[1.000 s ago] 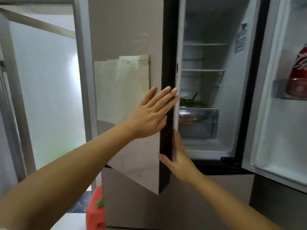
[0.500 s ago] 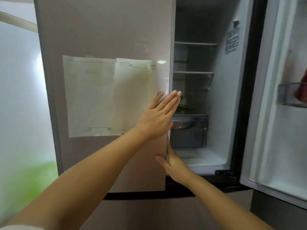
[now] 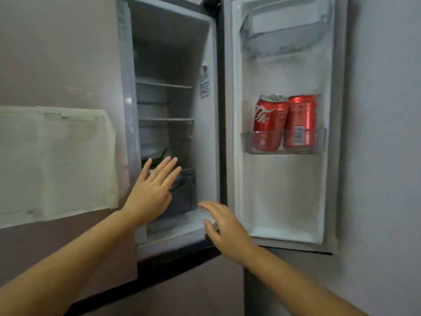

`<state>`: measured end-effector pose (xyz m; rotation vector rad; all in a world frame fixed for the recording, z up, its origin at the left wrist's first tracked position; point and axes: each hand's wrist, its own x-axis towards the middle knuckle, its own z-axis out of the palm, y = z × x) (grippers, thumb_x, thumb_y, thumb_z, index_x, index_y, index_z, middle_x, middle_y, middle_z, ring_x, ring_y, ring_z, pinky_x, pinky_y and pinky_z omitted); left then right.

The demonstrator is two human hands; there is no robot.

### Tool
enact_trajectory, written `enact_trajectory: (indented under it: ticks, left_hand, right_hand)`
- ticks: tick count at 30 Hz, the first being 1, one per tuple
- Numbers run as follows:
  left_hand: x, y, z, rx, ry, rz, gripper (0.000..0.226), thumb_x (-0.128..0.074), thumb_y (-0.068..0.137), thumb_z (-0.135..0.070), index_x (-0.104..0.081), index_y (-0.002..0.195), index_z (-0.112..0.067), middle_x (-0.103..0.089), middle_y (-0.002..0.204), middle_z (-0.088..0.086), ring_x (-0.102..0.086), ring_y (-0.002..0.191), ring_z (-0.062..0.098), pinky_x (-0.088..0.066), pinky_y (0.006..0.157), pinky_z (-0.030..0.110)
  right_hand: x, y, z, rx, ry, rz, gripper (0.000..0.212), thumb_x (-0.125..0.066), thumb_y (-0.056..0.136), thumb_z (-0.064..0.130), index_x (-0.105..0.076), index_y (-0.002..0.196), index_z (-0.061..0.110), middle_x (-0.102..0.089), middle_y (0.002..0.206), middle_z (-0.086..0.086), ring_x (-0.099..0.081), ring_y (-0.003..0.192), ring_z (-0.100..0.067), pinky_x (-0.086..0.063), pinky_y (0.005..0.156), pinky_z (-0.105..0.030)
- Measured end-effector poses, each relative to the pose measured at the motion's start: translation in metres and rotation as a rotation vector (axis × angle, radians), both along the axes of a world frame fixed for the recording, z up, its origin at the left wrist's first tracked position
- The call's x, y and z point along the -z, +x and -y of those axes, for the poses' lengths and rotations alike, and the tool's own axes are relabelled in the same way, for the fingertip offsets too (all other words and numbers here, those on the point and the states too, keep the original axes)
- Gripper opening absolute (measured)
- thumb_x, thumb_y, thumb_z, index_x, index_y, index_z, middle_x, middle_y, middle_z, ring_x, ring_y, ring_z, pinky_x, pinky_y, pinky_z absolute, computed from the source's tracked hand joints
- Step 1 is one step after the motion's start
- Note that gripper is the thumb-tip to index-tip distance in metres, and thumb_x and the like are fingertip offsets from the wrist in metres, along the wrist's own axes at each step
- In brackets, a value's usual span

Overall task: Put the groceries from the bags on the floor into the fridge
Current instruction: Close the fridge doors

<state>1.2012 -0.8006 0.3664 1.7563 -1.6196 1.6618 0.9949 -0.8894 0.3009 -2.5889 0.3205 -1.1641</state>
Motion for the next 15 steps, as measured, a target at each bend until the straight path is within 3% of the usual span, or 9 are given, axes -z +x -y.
enact_trajectory:
  ticks: [3, 5, 7, 10, 13, 15]
  left_hand:
    - [-0.022, -0.098, 0.043, 0.289, 0.022, 0.065, 0.059, -0.037, 0.081, -0.020, -0.035, 0.139, -0.011, -0.043, 0.146, 0.014, -0.021, 0.143, 0.022, -0.017, 0.115, 0.051]
    - [-0.043, -0.171, 0.069, 0.500, 0.016, 0.086, 0.055, -0.041, 0.082, -0.018, -0.041, 0.136, -0.010, -0.047, 0.143, 0.014, -0.036, 0.136, 0.025, -0.024, 0.115, 0.046]
    - [-0.063, -0.228, 0.092, 0.585, 0.003, 0.071, 0.053, -0.042, 0.082, -0.018, -0.047, 0.134, -0.008, -0.050, 0.140, 0.014, -0.044, 0.131, 0.028, -0.031, 0.112, 0.043]
    - [-0.087, -0.274, 0.124, 0.478, 0.057, 0.018, 0.051, -0.041, 0.079, -0.023, -0.060, 0.122, -0.005, -0.060, 0.127, 0.015, -0.057, 0.118, 0.030, -0.041, 0.104, 0.044]
    - [-0.099, -0.299, 0.143, 0.246, 0.144, 0.045, 0.032, -0.058, 0.074, -0.027, -0.070, 0.097, -0.009, -0.069, 0.094, 0.009, -0.066, 0.090, 0.026, -0.046, 0.100, 0.043]
    - [-0.102, -0.314, 0.141, 0.137, 0.158, -0.019, 0.023, -0.060, 0.075, -0.017, -0.068, 0.096, -0.009, -0.064, 0.093, 0.009, -0.062, 0.090, 0.027, -0.044, 0.100, 0.040]
  right_hand:
    - [-0.012, -0.078, 0.028, 0.193, 0.017, 0.127, 0.042, -0.034, 0.093, 0.027, -0.058, 0.124, 0.012, -0.059, 0.121, -0.002, -0.051, 0.113, -0.009, -0.030, 0.100, -0.008]
    - [-0.016, -0.125, 0.042, 0.307, 0.021, 0.169, 0.037, -0.037, 0.092, 0.023, -0.061, 0.117, 0.012, -0.062, 0.114, -0.002, -0.053, 0.107, -0.006, -0.029, 0.096, -0.002]
    - [-0.015, -0.165, 0.054, 0.402, 0.020, 0.172, 0.035, -0.040, 0.089, 0.017, -0.062, 0.116, 0.012, -0.061, 0.113, 0.000, -0.053, 0.104, -0.004, -0.028, 0.093, 0.002]
    - [-0.009, -0.211, 0.066, 0.506, 0.046, 0.157, 0.038, -0.038, 0.087, 0.016, -0.062, 0.116, 0.011, -0.058, 0.110, 0.003, -0.052, 0.103, -0.006, -0.028, 0.086, 0.005]
    - [-0.002, -0.238, 0.075, 0.573, 0.052, 0.162, 0.030, -0.042, 0.094, 0.010, -0.061, 0.117, 0.011, -0.057, 0.110, 0.004, -0.052, 0.101, -0.007, -0.031, 0.083, 0.004]
    - [0.000, -0.249, 0.079, 0.591, 0.066, 0.175, 0.029, -0.045, 0.094, 0.005, -0.060, 0.119, 0.011, -0.057, 0.112, 0.004, -0.054, 0.103, -0.008, -0.032, 0.084, 0.001]
